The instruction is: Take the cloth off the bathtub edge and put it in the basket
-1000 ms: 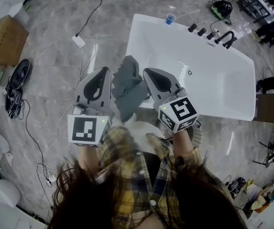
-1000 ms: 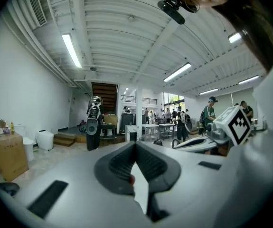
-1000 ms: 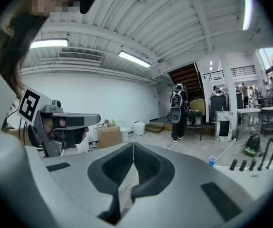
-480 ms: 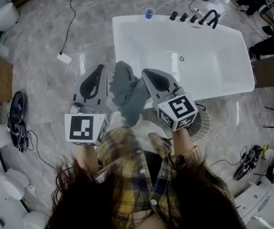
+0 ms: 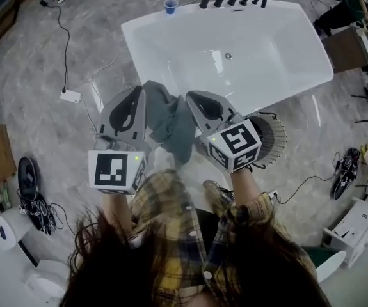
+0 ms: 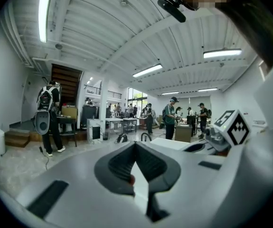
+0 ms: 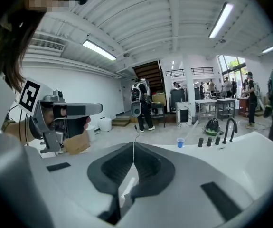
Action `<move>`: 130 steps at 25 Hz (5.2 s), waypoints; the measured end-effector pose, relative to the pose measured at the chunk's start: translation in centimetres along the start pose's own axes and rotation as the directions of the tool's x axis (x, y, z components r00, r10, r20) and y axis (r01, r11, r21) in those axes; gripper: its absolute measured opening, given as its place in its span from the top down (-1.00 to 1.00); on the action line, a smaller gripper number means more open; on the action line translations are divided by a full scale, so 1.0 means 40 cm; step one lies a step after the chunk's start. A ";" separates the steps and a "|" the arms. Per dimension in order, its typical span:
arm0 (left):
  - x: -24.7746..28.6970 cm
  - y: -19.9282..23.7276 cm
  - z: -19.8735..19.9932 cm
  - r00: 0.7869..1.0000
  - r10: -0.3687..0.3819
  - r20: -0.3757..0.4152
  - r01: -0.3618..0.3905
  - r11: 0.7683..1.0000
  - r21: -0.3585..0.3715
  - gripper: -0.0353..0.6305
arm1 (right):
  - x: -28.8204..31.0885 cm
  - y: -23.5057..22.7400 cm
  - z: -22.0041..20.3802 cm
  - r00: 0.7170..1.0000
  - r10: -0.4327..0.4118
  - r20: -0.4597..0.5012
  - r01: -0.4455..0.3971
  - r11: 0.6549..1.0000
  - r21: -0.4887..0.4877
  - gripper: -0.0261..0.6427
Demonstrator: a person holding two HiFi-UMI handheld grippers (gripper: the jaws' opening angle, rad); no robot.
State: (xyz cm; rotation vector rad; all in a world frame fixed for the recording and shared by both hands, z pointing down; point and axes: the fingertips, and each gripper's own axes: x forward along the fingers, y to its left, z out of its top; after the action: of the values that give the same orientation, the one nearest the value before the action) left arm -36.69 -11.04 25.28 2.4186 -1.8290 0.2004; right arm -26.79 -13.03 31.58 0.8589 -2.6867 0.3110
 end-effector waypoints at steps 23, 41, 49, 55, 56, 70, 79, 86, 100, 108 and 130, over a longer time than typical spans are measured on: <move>0.121 -0.007 -0.612 0.926 -0.217 -0.310 0.183 0.974 -0.136 0.83 | 0.166 -0.084 -0.533 0.960 -0.107 -0.258 0.168 0.959 0.229 0.69; 0.229 0.003 -1.098 0.711 -0.315 -0.629 0.204 0.948 -0.244 0.04 | 0.216 -0.041 -0.944 0.894 0.053 -0.445 0.120 0.929 0.350 -0.15; 0.251 0.034 -1.228 0.608 -0.293 -0.738 0.189 0.956 -0.224 -0.11 | 0.187 -0.032 -1.053 0.824 0.066 -0.562 0.161 0.925 0.344 -0.19; 0.259 0.029 -1.255 0.585 -0.358 -0.728 0.151 0.930 -0.336 -0.18 | 0.190 -0.021 -1.087 0.788 0.036 -0.615 0.153 0.956 0.252 -0.19; 0.259 0.025 -1.256 0.583 -0.365 -0.726 0.154 0.927 -0.343 -0.18 | 0.196 -0.017 -1.092 0.781 0.037 -0.624 0.147 0.959 0.241 -0.19; 0.254 -0.033 -1.267 0.574 -0.353 -0.739 0.078 0.922 -0.379 -0.13 | 0.235 0.005 -1.103 0.728 0.146 -0.670 0.087 0.949 0.302 -0.16; 0.171 -0.065 -1.244 0.520 -0.398 -0.756 0.099 0.907 -0.409 0.50 | 0.269 0.039 -1.089 0.735 0.207 -0.646 0.086 0.916 0.391 0.20; 0.115 -0.138 -1.221 0.424 -0.490 -0.761 0.226 0.872 -0.435 0.67 | 0.289 0.044 -1.052 0.787 0.148 -0.599 0.177 0.876 0.449 0.56; 0.089 -0.168 -1.146 0.377 -0.592 -0.712 0.273 0.806 -0.526 0.68 | 0.255 0.046 -0.980 0.861 0.118 -0.495 0.175 0.844 0.506 0.65; 0.096 -0.181 -1.017 0.408 -0.622 -0.668 0.333 0.783 -0.526 0.68 | 0.208 0.032 -0.863 0.901 0.084 -0.426 0.172 0.831 0.529 0.66; 0.198 -0.288 -0.548 0.607 -0.666 -0.433 0.423 0.732 -0.534 0.68 | 0.015 -0.123 -0.454 0.991 0.009 -0.133 0.059 0.865 0.499 0.67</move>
State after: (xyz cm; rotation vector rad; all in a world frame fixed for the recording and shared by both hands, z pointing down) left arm -24.43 -11.88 48.17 2.1478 -0.6943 0.4454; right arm -20.38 -11.93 49.24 0.9658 -2.4965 1.0603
